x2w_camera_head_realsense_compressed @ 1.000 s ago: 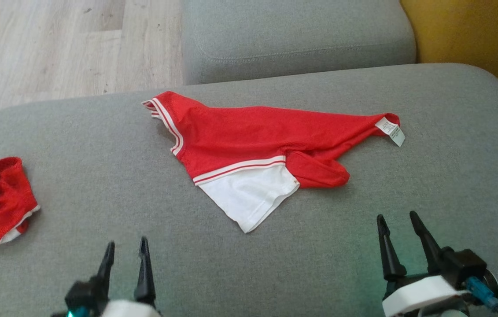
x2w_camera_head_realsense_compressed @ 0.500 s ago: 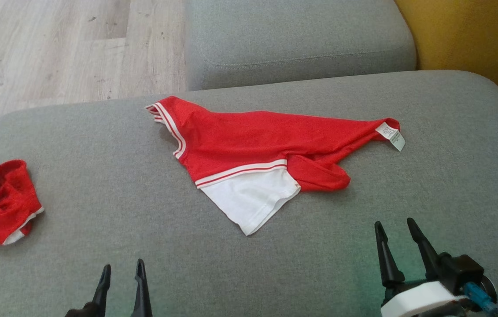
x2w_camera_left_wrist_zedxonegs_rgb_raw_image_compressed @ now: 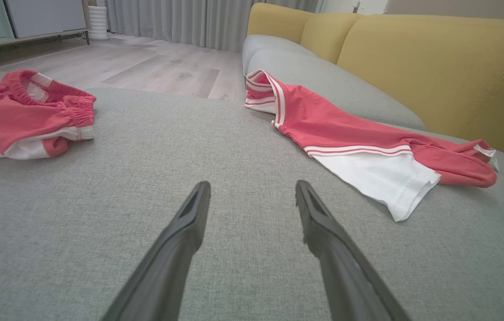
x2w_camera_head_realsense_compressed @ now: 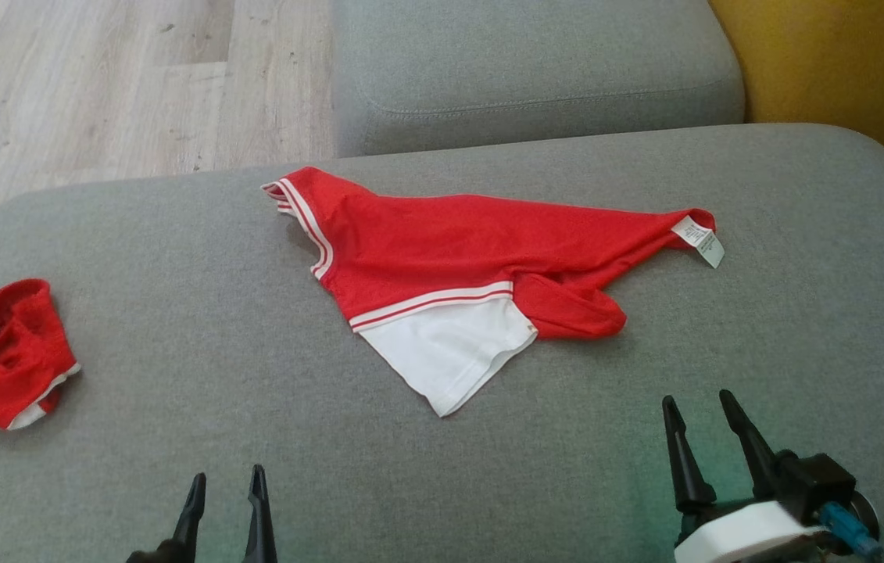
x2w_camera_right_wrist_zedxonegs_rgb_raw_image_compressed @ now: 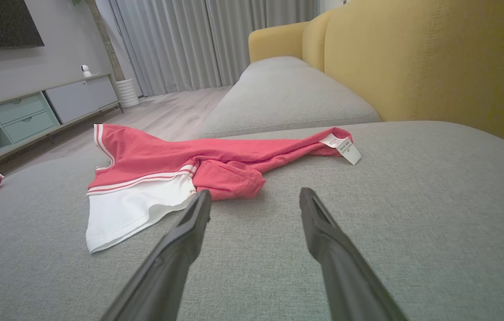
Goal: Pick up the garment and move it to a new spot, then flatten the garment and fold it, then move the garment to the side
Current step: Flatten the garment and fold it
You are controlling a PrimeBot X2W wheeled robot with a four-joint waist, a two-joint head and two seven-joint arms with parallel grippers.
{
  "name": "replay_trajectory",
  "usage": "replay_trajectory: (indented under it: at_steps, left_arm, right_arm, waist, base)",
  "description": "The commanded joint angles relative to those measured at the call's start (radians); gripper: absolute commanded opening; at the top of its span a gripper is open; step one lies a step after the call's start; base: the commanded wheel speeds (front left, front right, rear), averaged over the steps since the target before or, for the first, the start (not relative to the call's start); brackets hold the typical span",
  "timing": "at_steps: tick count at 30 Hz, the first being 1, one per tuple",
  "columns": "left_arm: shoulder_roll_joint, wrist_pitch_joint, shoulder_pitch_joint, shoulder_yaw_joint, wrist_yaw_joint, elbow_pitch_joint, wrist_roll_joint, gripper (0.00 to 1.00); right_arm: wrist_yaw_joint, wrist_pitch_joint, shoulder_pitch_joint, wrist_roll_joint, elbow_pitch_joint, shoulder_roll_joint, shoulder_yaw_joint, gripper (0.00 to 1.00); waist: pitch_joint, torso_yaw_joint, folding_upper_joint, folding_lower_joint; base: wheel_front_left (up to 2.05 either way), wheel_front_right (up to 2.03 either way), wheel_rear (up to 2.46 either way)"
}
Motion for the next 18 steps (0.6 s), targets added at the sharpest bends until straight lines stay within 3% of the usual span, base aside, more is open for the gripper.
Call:
replay_trajectory:
  at_steps: [1, 13, 18]
  left_arm:
    - [-0.003, -0.013, -0.047, 0.034, -0.002, -0.025, 0.008, 1.00]
    - [0.006, -0.008, -0.066, 0.022, -0.003, -0.026, 0.022, 1.00]
    - [0.002, 0.018, -0.133, -0.026, -0.026, -0.019, 0.053, 1.00]
  right_arm:
    - [0.004, -0.011, -0.029, 0.003, -0.026, -0.005, 0.025, 1.00]
    - [0.004, -0.011, -0.036, -0.003, -0.031, -0.005, 0.020, 1.00]
    - [0.004, -0.011, -0.049, -0.012, -0.038, -0.005, 0.020, 1.00]
  waist:
    - [0.001, 0.001, -0.0001, 0.0000]
    - [0.019, 0.002, -0.0001, 0.0000]
    - [0.044, -0.008, -0.0001, 0.0000]
  base:
    - [0.00, 0.00, 0.00]
    - [0.00, 0.00, 0.00]
    - [0.00, 0.00, 0.00]
